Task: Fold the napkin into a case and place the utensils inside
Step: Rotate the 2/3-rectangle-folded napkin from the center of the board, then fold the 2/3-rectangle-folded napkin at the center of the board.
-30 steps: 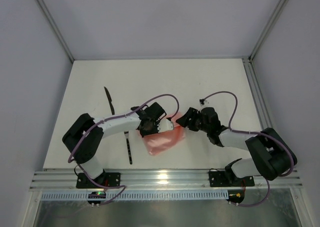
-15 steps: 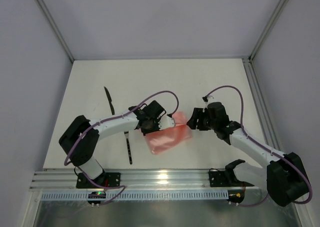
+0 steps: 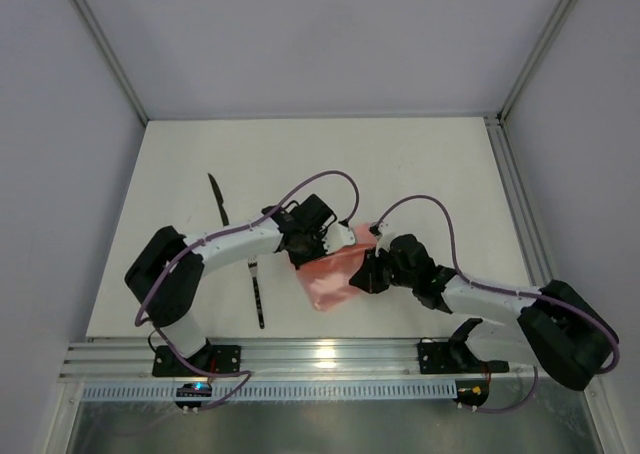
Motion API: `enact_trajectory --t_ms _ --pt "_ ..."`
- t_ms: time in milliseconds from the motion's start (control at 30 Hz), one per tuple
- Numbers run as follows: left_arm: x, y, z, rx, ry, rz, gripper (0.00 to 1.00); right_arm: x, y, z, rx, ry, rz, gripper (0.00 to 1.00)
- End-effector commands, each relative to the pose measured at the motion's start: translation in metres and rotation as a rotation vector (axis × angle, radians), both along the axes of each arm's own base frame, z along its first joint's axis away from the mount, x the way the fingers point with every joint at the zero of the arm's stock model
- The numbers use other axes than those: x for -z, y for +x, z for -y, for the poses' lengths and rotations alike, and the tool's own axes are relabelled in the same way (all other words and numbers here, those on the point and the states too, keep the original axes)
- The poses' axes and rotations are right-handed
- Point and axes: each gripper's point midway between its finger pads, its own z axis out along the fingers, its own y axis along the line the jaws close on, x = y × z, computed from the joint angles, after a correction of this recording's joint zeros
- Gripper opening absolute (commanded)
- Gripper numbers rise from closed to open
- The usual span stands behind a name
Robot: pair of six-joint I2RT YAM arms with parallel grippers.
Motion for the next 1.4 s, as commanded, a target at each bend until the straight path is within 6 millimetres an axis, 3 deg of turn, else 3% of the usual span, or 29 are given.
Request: enact_trajectory --t_ms 0,233,467,733,967,1000,1067,1100,1133,1200,1367 --pt "-0.006 0.000 0.011 -0.014 -0.041 -0.042 0.00 -0.004 0.019 -0.022 0.068 0.158 0.010 0.08" --pt "-0.016 -0.004 0.023 -0.005 -0.097 -0.087 0.00 0.038 0.021 -0.031 0.147 0.165 -0.146 0.04" --pt "-0.026 -0.009 0.029 0.004 -0.115 -0.122 0.00 0.051 0.019 -0.027 0.217 0.147 -0.183 0.04" --pt "0.022 -0.011 0.009 0.003 0.013 -0.156 0.00 0.039 0.022 -0.032 0.191 0.152 -0.156 0.04" --pt "0.035 -0.011 0.006 0.009 0.030 -0.168 0.04 0.005 0.022 -0.035 0.142 0.158 -0.114 0.11" --pt "0.035 -0.011 0.005 0.010 0.029 -0.171 0.06 -0.015 0.024 -0.037 0.133 0.186 -0.075 0.12" --pt "0.036 -0.012 0.006 0.014 0.024 -0.175 0.09 -0.015 0.021 -0.027 0.157 0.132 -0.092 0.14" --pt "0.035 -0.013 0.005 0.013 0.019 -0.179 0.11 -0.033 0.025 -0.025 0.167 0.148 -0.051 0.15" --pt "0.034 -0.013 0.006 0.012 0.009 -0.187 0.13 -0.026 0.022 -0.013 0.203 0.089 -0.067 0.16" --pt "0.032 -0.015 0.008 0.012 -0.004 -0.194 0.17 -0.038 0.027 -0.001 0.239 0.073 -0.032 0.18" --pt "0.019 -0.019 0.015 0.027 -0.075 -0.215 0.31 -0.037 0.033 0.035 0.276 -0.030 -0.013 0.18"
